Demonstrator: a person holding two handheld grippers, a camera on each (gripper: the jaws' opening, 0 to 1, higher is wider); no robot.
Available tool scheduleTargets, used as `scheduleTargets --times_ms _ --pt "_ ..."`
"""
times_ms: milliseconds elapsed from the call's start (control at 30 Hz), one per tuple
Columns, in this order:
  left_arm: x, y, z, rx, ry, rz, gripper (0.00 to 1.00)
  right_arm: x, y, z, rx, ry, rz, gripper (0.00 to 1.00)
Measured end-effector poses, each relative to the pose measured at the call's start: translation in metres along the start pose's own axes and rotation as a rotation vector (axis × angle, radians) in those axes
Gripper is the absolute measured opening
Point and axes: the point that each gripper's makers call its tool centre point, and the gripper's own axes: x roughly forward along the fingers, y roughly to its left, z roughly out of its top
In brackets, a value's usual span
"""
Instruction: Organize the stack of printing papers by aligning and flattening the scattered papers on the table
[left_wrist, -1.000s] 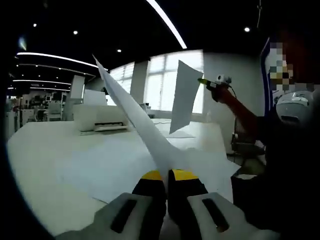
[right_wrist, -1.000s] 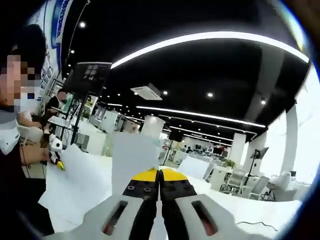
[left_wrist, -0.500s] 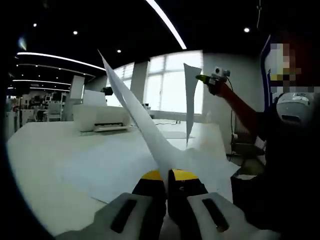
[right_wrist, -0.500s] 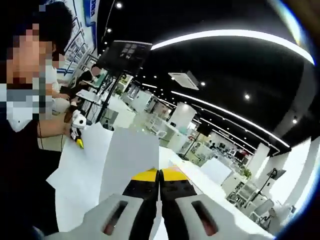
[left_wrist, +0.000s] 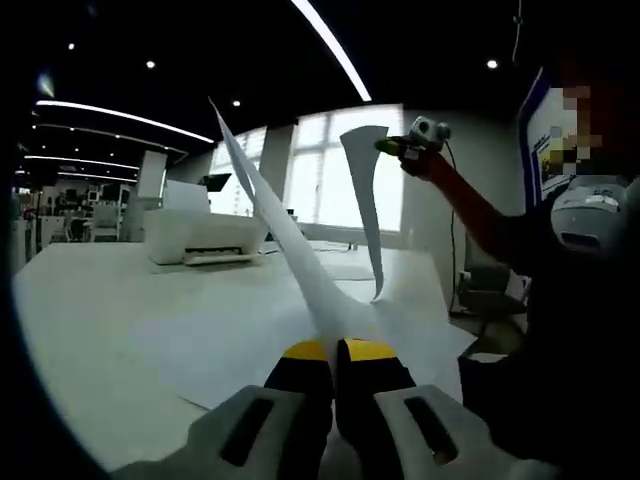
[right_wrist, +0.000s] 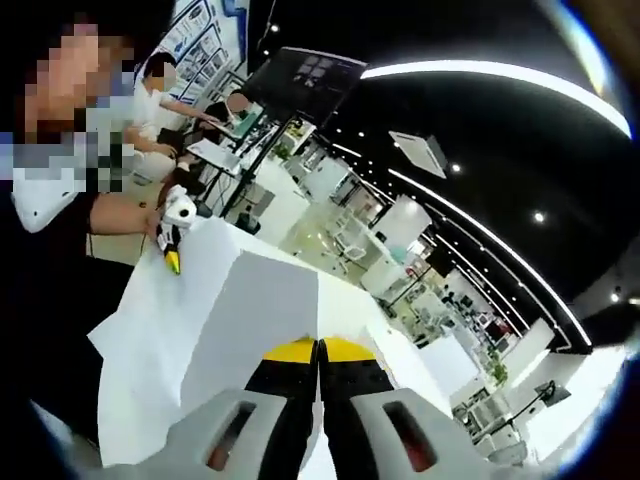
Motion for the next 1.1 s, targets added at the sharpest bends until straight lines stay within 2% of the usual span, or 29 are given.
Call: scheduleTargets --times_ms 300,700,1100 --pt "0.000 -0.001 -0.001 0.006 0.000 -0.005 0.07 0.035 0.005 -0.009 -0.009 0.053 0.073 0.00" --pt "0.000 -0.002 0.000 0.021 -0.002 -0.005 0.07 0.072 0.018 0.008 -0.104 0.090 0.174 0.00" --pt "0.000 -0.003 -0.001 0.024 0.001 -0.006 0.07 0.114 0.048 0.023 -0.183 0.127 0.288 0.00"
